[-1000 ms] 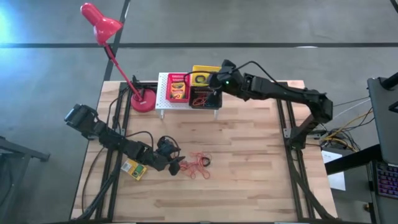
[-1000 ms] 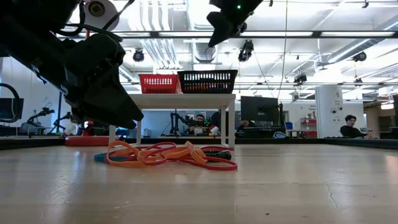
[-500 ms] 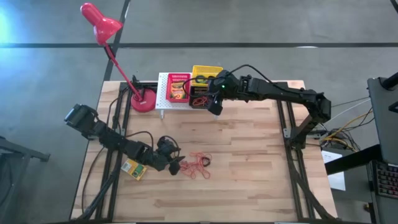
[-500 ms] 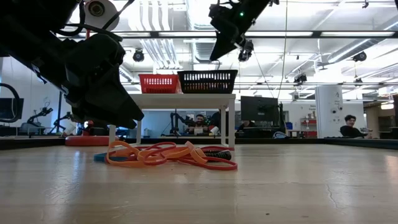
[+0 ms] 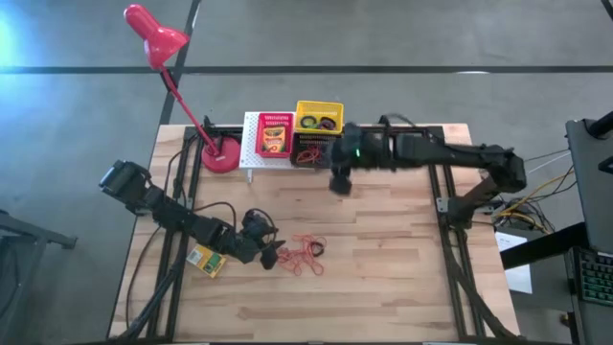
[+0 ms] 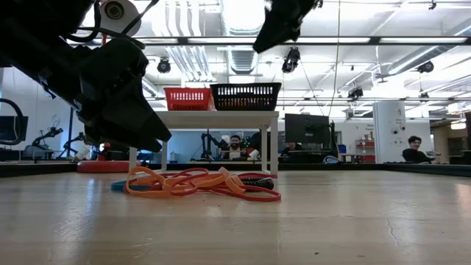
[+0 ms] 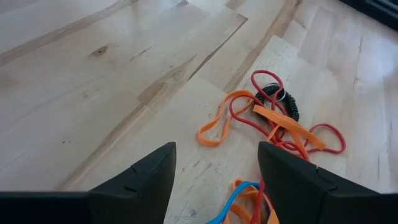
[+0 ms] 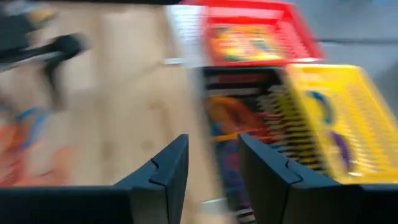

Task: Pick & Place Office Desk Supplies
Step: Put the blue rubber band into the black bin on the shelf

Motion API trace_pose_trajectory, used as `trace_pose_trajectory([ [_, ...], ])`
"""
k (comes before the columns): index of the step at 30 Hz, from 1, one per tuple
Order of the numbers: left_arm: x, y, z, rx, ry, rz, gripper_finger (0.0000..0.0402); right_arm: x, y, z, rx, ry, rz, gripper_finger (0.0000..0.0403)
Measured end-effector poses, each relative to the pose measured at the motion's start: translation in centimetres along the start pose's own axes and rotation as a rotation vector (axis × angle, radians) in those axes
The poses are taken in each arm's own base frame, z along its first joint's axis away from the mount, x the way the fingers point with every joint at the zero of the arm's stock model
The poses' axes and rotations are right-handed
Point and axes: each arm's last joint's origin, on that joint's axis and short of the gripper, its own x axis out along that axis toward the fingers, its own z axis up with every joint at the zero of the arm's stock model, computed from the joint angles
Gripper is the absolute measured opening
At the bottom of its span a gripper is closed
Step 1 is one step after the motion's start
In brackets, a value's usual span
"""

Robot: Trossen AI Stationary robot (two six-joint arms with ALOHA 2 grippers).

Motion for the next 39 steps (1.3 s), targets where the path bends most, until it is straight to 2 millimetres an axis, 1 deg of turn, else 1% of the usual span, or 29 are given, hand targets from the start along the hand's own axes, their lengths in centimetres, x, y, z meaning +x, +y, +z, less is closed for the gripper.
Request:
trace_pose_trajectory([
  [4, 0.0, -0.1, 0.1, -0.028, -0.011, -0.013, 0.0232, -1.5, 4.6, -2.1, -0.061, -0.025, 0.047, 0.0121],
  [7, 0.0, -0.4, 0.3, -0.028, -0.028, -0.041, 0.0232, -2.0, 7.9, -4.8, -0.073, -0.048, 0.037, 0.0111],
  [10, -0.1, -0.9, 0.7, 0.002, -0.049, -0.076, 0.0232, -1.7, 10.8, -8.2, -0.05, -0.089, 0.046, 0.0101],
  [12, -0.1, -1.2, 1.0, 0.038, -0.051, -0.1, 0.0232, -1.3, 12.4, -10.4, -0.021, -0.118, 0.085, 0.0096],
  [16, -0.2, -2.2, 1.4, 0.139, -0.021, -0.171, 0.0232, 0.2, 14.8, -14.6, 0.015, -0.18, 0.165, 0.0087],
  [18, -0.4, -2.6, 1.1, 0.208, 0.029, -0.184, 0.0232, 1.0, 15.7, -16.1, 0.042, -0.233, 0.2, 0.0083],
  [20, -0.6, -2.6, 0.6, 0.279, 0.091, -0.152, 0.023, 1.7, 16.3, -17.4, 0.065, -0.279, 0.228, 0.008],
  [24, -1.0, -2.3, -0.2, 0.341, 0.194, -0.104, 0.0222, 3.4, 16.7, -18.6, 0.101, -0.354, 0.239, 0.0074],
  [28, -1.1, -2.3, -0.6, 0.334, 0.207, -0.116, 0.0202, 4.7, 16.9, -18.8, 0.115, -0.391, 0.23, 0.0069],
  [33, -1.1, -1.4, -1.4, 0.345, 0.227, -0.079, 0.0154, 5.9, 17.4, -18.2, 0.121, -0.391, 0.214, 0.0069],
  [36, -1.0, -0.6, -1.8, 0.33, 0.219, -0.027, 0.0127, 6.4, 17.6, -17.8, 0.111, -0.389, 0.207, 0.0072],
  [39, -1.0, 0.1, -2.2, 0.266, 0.205, 0.017, 0.0118, 6.7, 18.0, -17.4, 0.073, -0.399, 0.2, 0.0074],
])
